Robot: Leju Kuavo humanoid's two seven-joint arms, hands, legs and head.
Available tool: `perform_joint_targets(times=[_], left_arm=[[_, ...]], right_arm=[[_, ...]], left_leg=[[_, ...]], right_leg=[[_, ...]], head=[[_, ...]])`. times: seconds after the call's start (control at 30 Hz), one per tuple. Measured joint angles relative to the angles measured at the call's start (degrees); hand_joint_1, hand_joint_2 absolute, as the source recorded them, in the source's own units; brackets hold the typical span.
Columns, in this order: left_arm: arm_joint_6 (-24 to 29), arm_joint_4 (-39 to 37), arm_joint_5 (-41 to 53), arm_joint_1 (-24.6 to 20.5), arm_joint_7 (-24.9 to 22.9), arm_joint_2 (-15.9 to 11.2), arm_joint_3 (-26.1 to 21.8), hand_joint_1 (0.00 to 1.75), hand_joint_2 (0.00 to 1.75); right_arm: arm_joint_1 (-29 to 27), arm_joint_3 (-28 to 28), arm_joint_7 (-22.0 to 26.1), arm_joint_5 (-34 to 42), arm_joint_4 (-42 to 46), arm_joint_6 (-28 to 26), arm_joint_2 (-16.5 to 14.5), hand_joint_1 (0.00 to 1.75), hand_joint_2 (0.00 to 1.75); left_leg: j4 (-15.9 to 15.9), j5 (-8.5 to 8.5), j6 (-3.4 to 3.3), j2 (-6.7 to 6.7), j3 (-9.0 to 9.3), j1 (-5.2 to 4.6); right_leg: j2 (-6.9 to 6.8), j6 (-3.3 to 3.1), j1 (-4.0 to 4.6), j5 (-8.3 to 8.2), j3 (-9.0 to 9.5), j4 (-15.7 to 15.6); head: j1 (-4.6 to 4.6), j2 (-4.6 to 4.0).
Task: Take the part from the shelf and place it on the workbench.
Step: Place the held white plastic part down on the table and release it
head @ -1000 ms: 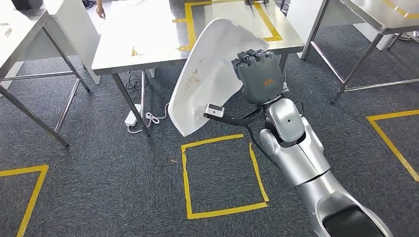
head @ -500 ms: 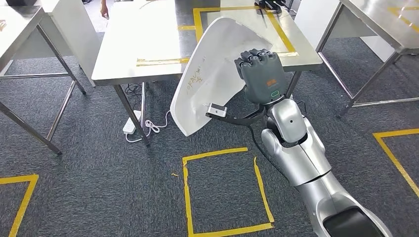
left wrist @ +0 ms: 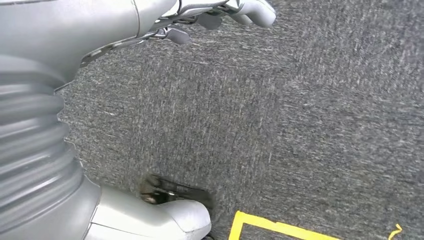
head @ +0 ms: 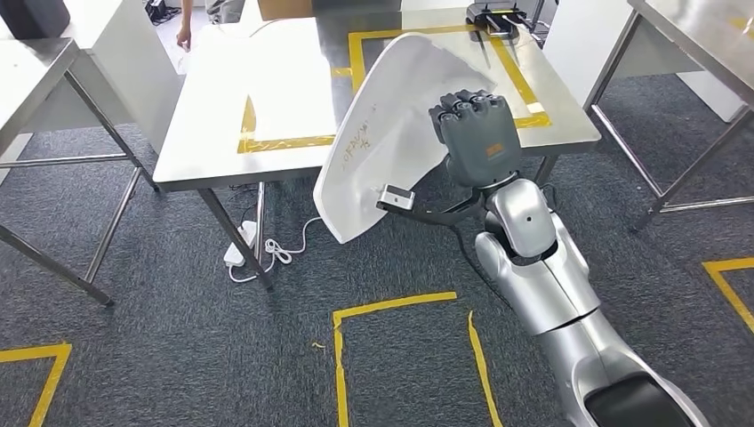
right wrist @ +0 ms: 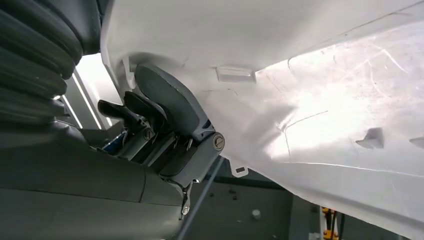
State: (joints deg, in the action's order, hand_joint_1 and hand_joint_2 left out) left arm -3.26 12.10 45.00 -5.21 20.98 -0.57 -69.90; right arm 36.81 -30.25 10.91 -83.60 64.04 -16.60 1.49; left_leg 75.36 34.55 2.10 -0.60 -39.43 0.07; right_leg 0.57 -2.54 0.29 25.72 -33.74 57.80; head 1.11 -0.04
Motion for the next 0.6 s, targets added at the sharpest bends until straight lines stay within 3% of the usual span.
perform_joint_targets(times=[0.03, 0.07, 0.1, 0.2, 0.23, 0.27, 0.33, 0.4, 0.43, 0.5, 0.53, 0.57, 0.6], left_arm=[[0.00, 0.00, -0.01, 0.07, 0.00, 0.00, 0.00, 0.00, 1.75], [0.00, 0.00, -0.01, 0.11, 0.00, 0.00, 0.00, 0.00, 1.75], [0.00, 0.00, -0.01, 0.13, 0.00, -0.02, 0.00, 0.00, 1.75], [0.00, -0.01, -0.01, 0.32, -0.03, -0.09, 0.00, 0.00, 1.75], [0.00, -0.01, -0.02, 0.39, -0.04, -0.09, 0.00, 0.00, 1.75], [0.00, 0.00, -0.02, 0.41, 0.01, -0.05, 0.00, 0.00, 1.75], [0.02, 0.02, -0.02, 0.35, 0.31, 0.05, 0.00, 0.00, 1.75], [0.06, 0.07, -0.02, 0.25, 0.70, 0.10, 0.00, 0.00, 1.75], [0.08, 0.09, -0.01, 0.22, 0.82, 0.10, 0.00, 0.00, 1.75], [0.09, 0.09, 0.03, 0.20, 0.95, 0.13, 0.00, 0.00, 1.75], [0.09, 0.09, 0.05, 0.23, 0.99, 0.16, 0.00, 0.00, 1.75], [0.09, 0.09, 0.08, 0.25, 1.03, 0.19, 0.00, 0.00, 1.75], [0.09, 0.09, 0.11, 0.25, 1.08, 0.22, 0.00, 0.00, 1.75]], right_arm=[[-0.04, 0.00, -0.02, 0.00, -0.01, 0.01, 0.00, 1.75, 1.75], [-0.06, 0.00, -0.03, 0.00, -0.01, 0.01, 0.00, 1.75, 1.75], [-0.08, 0.00, -0.03, 0.00, -0.01, 0.01, 0.00, 1.75, 1.75], [-0.09, 0.00, -0.03, 0.00, -0.04, 0.04, -0.02, 1.75, 1.75], [-0.10, 0.01, -0.02, -0.01, -0.05, 0.11, -0.04, 1.75, 1.75], [-0.08, 0.01, 0.02, -0.02, -0.07, 0.17, -0.07, 1.75, 1.75], [0.12, 0.02, 0.10, 0.00, -0.06, 0.26, -0.08, 1.75, 1.75], [0.45, 0.01, 0.21, 0.11, -0.08, 0.29, -0.05, 1.75, 1.75], [0.50, 0.01, 0.28, 0.15, -0.09, 0.32, -0.01, 1.75, 1.75], [0.39, 0.00, 0.40, 0.19, -0.16, 0.38, 0.11, 1.75, 1.75], [0.28, 0.00, 0.49, 0.19, -0.22, 0.40, 0.21, 1.75, 1.75], [0.19, 0.00, 0.60, 0.20, -0.30, 0.39, 0.34, 1.75, 1.75], [0.14, 0.00, 0.71, 0.20, -0.37, 0.33, 0.48, 1.75, 1.75]], left_leg=[[-0.15, 1.71, 0.13, 0.04, -1.19, 0.10], [-1.64, 2.15, 0.25, 0.11, -1.72, 0.17], [-4.41, 0.84, 0.27, 0.20, -1.66, 0.23], [-14.70, -9.77, -0.36, 0.65, -0.51, 0.17], [-16.49, -11.97, -0.71, 0.73, -0.15, 0.11], [-17.33, -12.63, -1.08, 0.76, 0.11, 0.10], [-17.53, -12.35, -1.92, 0.58, 1.82, 0.26], [-17.67, -11.81, -2.64, 0.47, 3.53, 0.40], [-17.70, -11.32, -2.84, 0.44, 4.06, 0.41], [-17.68, -10.27, -3.04, 0.31, 5.00, 0.41], [-17.68, -9.69, -3.03, 0.24, 5.54, 0.41], [-17.67, -9.07, -2.98, 0.17, 6.20, 0.41], [-17.66, -8.46, -2.88, 0.13, 6.92, 0.40]], right_leg=[[0.04, 0.06, -0.08, 0.86, 1.05, 0.00], [0.07, 0.15, -0.17, 1.75, 2.19, 0.00], [0.07, 0.28, -0.25, 2.69, 3.41, 0.00], [0.07, 0.99, -0.23, 5.47, 6.10, 0.06], [0.13, 1.37, -0.14, 6.06, 6.87, 0.04], [0.21, 1.78, -0.04, 6.19, 7.46, 0.29], [0.21, 2.47, 0.02, 5.75, 8.01, 1.60], [0.07, 3.01, -0.10, 5.75, 5.81, 6.31], [0.00, 3.27, -0.21, 6.58, 3.65, 9.61], [-0.06, 3.64, -0.31, 10.16, -1.34, 15.00], [-0.07, 3.69, -0.34, 11.83, -3.12, 15.77], [-0.09, 3.68, -0.36, 12.28, -4.10, 14.86], [-0.13, 3.59, -0.37, 11.01, -4.26, 12.40]], head=[[-0.02, 0.00], [0.00, 0.00], [-0.01, 0.00], [0.03, 0.00], [0.03, 0.00], [-0.04, 0.00], [-0.25, 0.00], [-0.48, 0.00], [-0.59, 0.00], [-0.73, 0.00], [-0.79, 0.00], [-0.84, 0.00], [-0.87, 0.00]])
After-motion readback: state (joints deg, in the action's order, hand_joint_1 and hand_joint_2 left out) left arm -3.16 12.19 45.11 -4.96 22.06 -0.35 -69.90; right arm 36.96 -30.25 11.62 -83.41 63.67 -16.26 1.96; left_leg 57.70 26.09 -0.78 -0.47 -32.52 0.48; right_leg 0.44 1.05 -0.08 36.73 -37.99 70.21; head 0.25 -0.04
